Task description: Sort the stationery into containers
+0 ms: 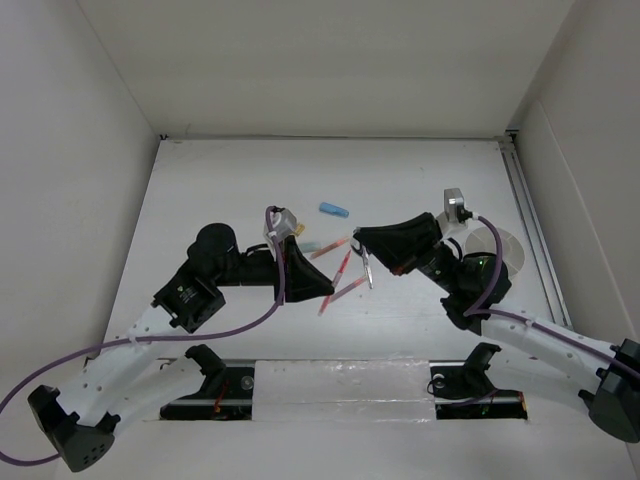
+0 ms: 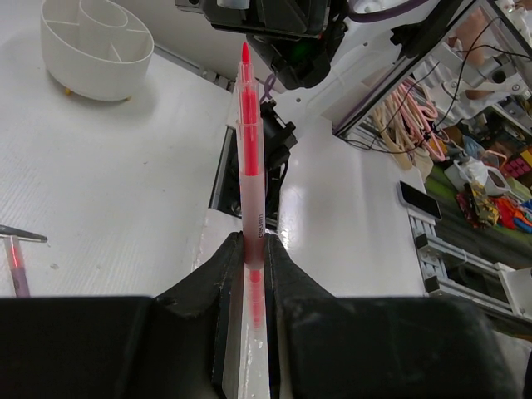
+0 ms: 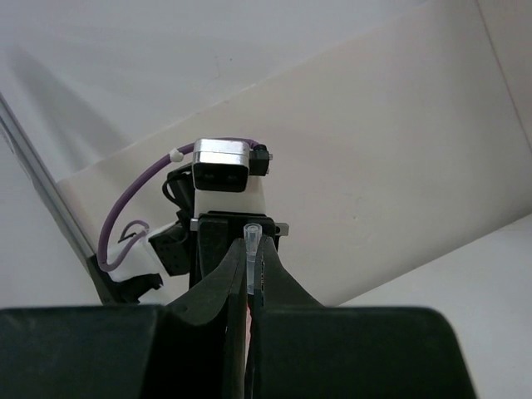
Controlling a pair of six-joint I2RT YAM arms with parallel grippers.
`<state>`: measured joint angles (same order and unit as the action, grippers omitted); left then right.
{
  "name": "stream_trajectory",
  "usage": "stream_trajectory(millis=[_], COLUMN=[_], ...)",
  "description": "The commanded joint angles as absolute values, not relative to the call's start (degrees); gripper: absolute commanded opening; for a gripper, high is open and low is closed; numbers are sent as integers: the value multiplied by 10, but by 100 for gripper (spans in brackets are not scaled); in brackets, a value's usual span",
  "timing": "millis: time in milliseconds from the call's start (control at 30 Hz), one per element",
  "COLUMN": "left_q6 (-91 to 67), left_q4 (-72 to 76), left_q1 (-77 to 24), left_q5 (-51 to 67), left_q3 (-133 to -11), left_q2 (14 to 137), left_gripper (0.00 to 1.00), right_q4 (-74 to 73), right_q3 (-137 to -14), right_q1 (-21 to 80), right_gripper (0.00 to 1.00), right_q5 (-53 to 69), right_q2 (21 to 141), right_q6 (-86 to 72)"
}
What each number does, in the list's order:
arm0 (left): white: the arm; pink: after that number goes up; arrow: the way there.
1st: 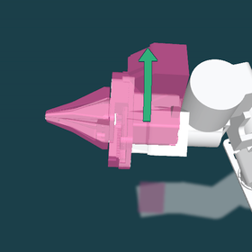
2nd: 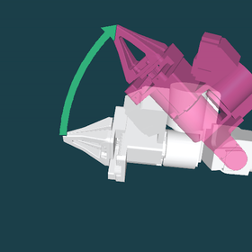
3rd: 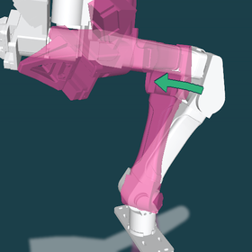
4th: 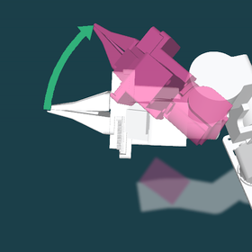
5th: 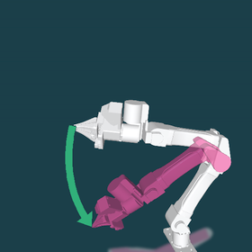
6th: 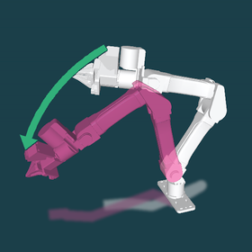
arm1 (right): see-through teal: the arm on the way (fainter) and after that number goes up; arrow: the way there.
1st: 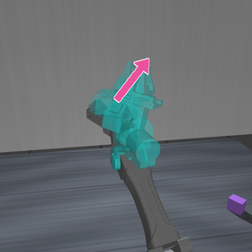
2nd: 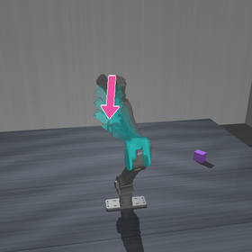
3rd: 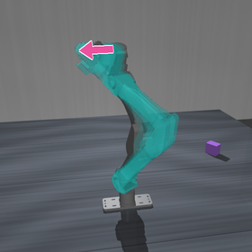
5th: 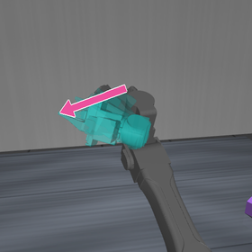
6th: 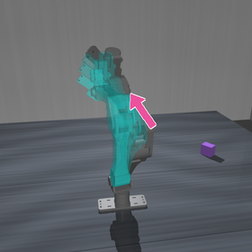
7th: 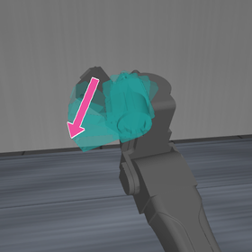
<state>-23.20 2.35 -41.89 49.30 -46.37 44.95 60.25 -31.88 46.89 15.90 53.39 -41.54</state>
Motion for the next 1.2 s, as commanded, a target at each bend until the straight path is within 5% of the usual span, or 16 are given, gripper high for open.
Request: stream_trajectory(millis=[0,1167], left_q6=[-226,-221], left_q4=[54,59], left_q1=[-417,-417], left_q5=[504,510], left_q3=[-464,-464], left_q2=[438,425], left_gripper=[0,0], right_q4=[649,679], right_q3=[-319,-309], right_q1=[475,480], right_gripper=[0,0], right_q5=[170,134], right_q2=[528,529], right_q6=[-426,-473])
